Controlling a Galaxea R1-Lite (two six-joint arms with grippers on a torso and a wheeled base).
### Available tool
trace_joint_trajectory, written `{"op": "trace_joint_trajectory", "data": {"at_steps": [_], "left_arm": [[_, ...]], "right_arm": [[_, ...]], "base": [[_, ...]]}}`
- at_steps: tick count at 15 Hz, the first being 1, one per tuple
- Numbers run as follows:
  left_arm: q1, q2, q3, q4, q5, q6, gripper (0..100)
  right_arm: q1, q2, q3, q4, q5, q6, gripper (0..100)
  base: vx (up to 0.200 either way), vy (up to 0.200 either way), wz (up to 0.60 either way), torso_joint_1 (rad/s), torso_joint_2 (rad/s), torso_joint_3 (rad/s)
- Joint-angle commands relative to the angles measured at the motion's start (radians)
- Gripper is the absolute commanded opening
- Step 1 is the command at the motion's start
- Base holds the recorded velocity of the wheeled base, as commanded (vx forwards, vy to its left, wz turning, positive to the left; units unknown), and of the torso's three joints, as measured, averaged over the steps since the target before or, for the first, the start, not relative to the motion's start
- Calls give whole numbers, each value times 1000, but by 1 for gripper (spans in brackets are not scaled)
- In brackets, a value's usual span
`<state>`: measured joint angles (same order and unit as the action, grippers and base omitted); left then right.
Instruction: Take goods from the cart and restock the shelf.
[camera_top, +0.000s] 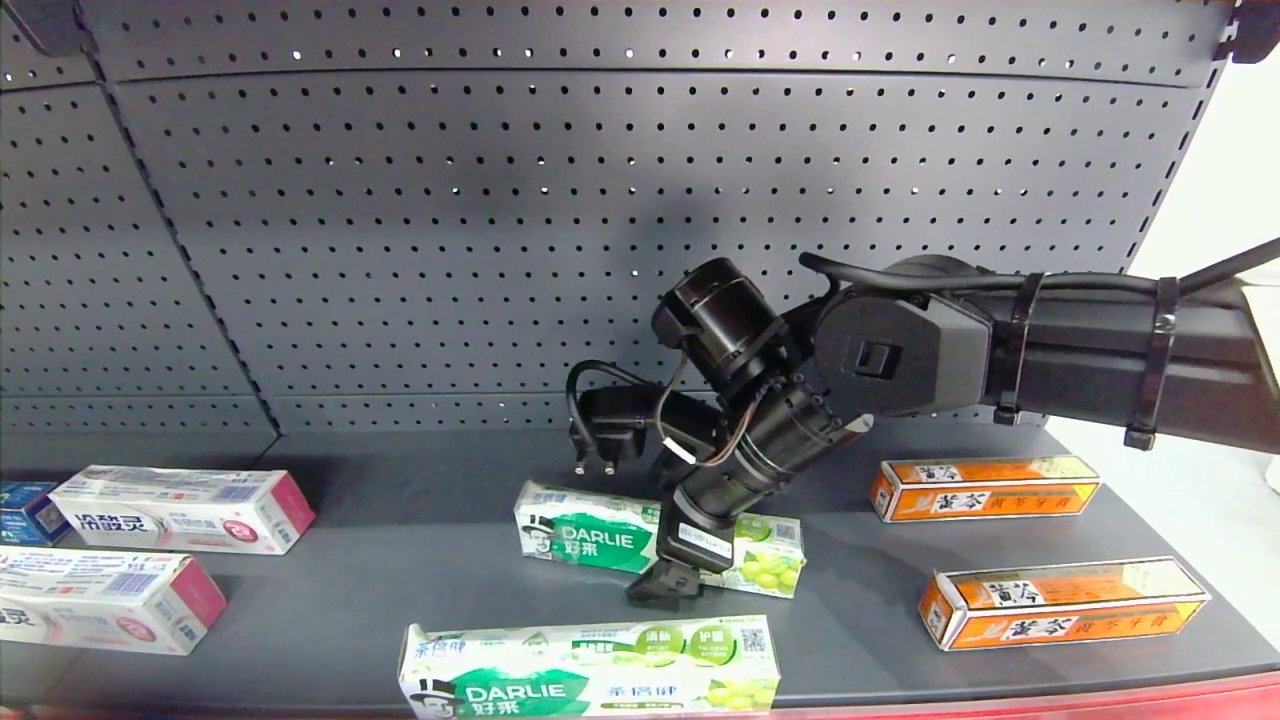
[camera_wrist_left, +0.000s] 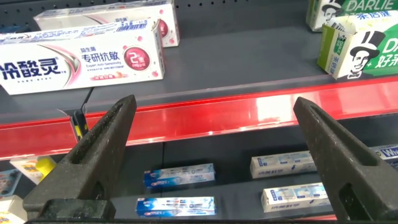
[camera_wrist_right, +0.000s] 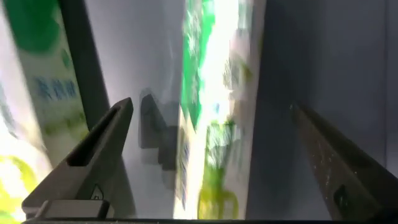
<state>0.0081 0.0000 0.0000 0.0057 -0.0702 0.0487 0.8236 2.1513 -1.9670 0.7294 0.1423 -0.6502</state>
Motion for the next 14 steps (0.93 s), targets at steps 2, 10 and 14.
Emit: {"op": "trace_joint_trajectory", "data": {"at_steps": [2, 10, 14], "left_arm": [[0, 0, 0, 0, 0, 0, 100], [0, 0, 0, 0, 0, 0, 100], [0, 0, 0, 0, 0, 0, 100]], "right_arm": [[-18, -21, 27, 5, -18, -12, 100], [-38, -19, 48, 18, -92, -8, 100], [-47, -18, 45, 8, -92, -3, 100]], "base": [[0, 0, 0, 0, 0, 0], [0, 0, 0, 0, 0, 0], [0, 0, 0, 0, 0, 0]]}}
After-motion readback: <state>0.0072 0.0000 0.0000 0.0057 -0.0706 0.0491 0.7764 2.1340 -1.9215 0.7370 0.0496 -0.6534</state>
